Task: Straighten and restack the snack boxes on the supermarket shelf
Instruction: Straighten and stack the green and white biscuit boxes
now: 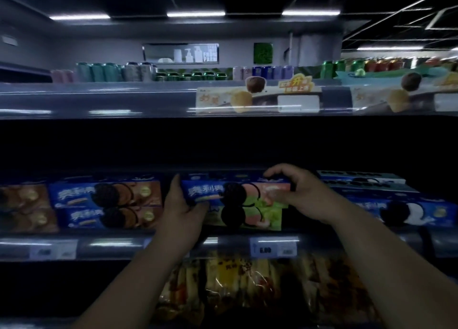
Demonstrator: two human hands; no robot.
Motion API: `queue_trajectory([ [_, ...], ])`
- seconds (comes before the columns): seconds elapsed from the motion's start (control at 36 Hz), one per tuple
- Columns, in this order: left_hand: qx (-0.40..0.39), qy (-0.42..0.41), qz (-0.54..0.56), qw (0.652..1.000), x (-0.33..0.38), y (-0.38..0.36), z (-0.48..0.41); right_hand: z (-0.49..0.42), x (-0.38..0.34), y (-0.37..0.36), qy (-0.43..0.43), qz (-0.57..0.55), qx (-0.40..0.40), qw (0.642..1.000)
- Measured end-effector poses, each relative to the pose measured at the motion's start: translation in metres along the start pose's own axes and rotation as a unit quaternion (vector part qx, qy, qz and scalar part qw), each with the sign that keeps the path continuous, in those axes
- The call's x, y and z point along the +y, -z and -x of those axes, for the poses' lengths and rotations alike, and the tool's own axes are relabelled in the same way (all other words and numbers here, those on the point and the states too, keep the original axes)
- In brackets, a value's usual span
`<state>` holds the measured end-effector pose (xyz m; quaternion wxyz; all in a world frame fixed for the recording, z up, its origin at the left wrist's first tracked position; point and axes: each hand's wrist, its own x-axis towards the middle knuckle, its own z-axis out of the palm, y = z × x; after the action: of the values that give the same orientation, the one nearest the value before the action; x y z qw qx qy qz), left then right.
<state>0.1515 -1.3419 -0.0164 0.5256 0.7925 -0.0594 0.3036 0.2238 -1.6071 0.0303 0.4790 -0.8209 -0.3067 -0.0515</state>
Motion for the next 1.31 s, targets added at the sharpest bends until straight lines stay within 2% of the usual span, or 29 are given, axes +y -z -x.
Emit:
queue_trajectory([
  [0.14, -0.039, 0.024, -0.063, 0.997, -0.011, 0.008, 0.006, 0.016, 0.008, -0.014, -0.036, 0.007, 0.06, 0.998],
  [0.39, -0.029, 0.02, -0.176, 0.984, -0.003, 0.009, 0.006, 0.022, 0.006, -0.037, -0.048, 0.016, 0.115, 0.992],
  [0.53, -0.059, 0.022, -0.172, 0.983, 0.001, 0.007, 0.018, 0.025, 0.013, -0.039, -0.043, 0.009, 0.127, 0.991],
  [0.72, -0.028, 0.029, -0.141, 0.989, -0.006, 0.004, 0.03, 0.024, 0.016, -0.044, -0.038, -0.008, 0.116, 0.993],
  [0.81, -0.004, -0.018, -0.176, 0.984, -0.004, 0.0, 0.038, 0.026, 0.018, -0.045, -0.038, -0.022, 0.125, 0.991],
  [0.89, 0.028, -0.107, -0.226, 0.968, 0.012, -0.008, 0.043, 0.034, 0.015, -0.043, -0.023, -0.02, 0.133, 0.991],
  [0.97, 0.025, -0.167, -0.246, 0.955, 0.026, -0.02, 0.041, 0.045, 0.011, -0.032, -0.007, 0.007, 0.14, 0.99],
  [1.19, -0.039, -0.201, -0.236, 0.95, 0.059, -0.097, 0.034, 0.093, 0.022, 0.028, 0.03, 0.111, 0.196, 0.974],
  [1.31, -0.068, -0.225, -0.223, 0.946, 0.082, -0.151, 0.036, 0.126, 0.039, 0.078, 0.022, 0.125, 0.21, 0.969],
])
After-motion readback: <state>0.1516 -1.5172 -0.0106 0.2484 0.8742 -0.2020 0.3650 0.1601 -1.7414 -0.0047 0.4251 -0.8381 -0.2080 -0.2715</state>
